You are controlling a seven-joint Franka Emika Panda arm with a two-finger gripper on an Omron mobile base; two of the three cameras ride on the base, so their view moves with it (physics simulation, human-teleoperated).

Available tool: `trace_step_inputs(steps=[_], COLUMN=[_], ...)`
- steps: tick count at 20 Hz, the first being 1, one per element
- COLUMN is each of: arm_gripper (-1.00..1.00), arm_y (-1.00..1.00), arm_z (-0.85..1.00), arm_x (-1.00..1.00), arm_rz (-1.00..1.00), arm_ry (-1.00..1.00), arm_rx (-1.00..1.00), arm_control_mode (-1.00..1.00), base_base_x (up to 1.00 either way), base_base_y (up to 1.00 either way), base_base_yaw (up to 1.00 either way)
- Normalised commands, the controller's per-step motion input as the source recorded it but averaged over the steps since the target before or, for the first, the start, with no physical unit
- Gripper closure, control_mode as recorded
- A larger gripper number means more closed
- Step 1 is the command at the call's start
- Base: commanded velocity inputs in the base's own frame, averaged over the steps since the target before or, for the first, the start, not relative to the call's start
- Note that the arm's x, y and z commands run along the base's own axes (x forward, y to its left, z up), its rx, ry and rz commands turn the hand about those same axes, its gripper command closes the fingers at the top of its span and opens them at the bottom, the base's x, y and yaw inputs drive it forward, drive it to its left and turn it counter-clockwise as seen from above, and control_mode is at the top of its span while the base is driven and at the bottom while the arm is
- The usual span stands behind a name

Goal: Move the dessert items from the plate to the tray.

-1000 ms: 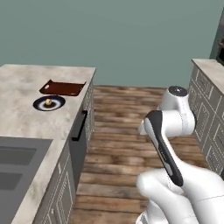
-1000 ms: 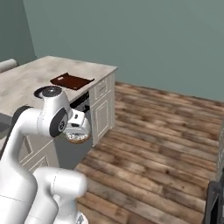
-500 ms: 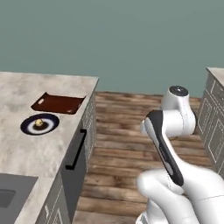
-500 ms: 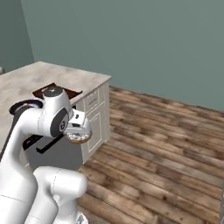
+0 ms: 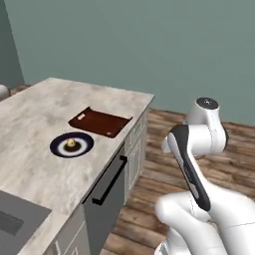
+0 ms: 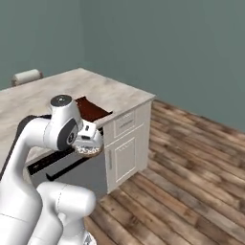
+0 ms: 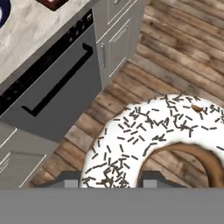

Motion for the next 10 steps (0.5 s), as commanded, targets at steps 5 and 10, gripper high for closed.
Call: trace_step_inputs(steps=[5, 10], arm_gripper=[1.00, 1.00], arm_y=[0.00, 0.00], arm_z=[0.00, 0.00], arm_x=[0.00, 0.00], arm_rz=[0.00, 0.00], arm_ry=[0.00, 0.00], arm_rx=[0.00, 0.00], arm_control_mode=[1.00, 1.00], base_base_x=[0.82, 0.48], base_base_y=[0.02, 0.00], base_base_yaw=[0.67, 0.64])
